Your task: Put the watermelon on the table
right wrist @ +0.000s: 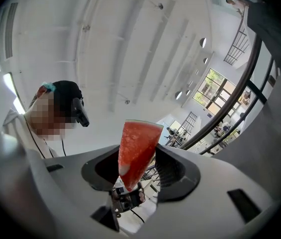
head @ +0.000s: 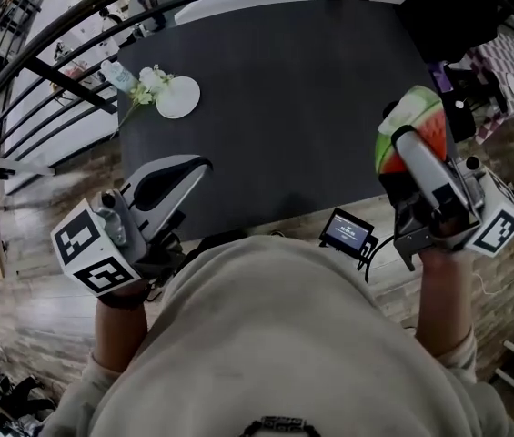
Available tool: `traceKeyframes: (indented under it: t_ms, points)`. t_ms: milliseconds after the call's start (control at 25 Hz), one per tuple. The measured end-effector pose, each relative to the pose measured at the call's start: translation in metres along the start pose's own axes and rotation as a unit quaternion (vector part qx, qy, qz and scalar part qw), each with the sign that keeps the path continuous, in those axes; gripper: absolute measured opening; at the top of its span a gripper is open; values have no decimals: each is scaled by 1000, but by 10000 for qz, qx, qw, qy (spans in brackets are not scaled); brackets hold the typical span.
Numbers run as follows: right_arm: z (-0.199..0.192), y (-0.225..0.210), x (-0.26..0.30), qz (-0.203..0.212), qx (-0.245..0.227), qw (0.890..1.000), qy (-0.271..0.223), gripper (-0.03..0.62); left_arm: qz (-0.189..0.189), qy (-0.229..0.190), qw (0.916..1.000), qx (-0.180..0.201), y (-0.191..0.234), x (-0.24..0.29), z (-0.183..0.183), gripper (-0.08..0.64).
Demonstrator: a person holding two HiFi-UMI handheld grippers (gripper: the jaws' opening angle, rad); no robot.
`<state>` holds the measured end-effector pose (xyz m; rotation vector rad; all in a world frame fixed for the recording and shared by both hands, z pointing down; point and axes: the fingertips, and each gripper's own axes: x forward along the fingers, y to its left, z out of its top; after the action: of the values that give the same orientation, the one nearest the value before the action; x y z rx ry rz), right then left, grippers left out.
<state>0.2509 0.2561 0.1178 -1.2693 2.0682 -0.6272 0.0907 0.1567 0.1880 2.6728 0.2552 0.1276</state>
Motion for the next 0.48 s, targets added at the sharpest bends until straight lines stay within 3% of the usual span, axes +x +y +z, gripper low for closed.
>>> traceKeyframes:
  t_ms: [240, 480]
  points:
    - [7, 2, 41, -72, -221, 9997, -29, 199, -188, -64, 9998, 48, 36, -11, 28, 1]
    - [1, -2, 94, -97, -235, 9996, 120, 198, -146, -157, 9997, -82, 69, -43, 43, 2]
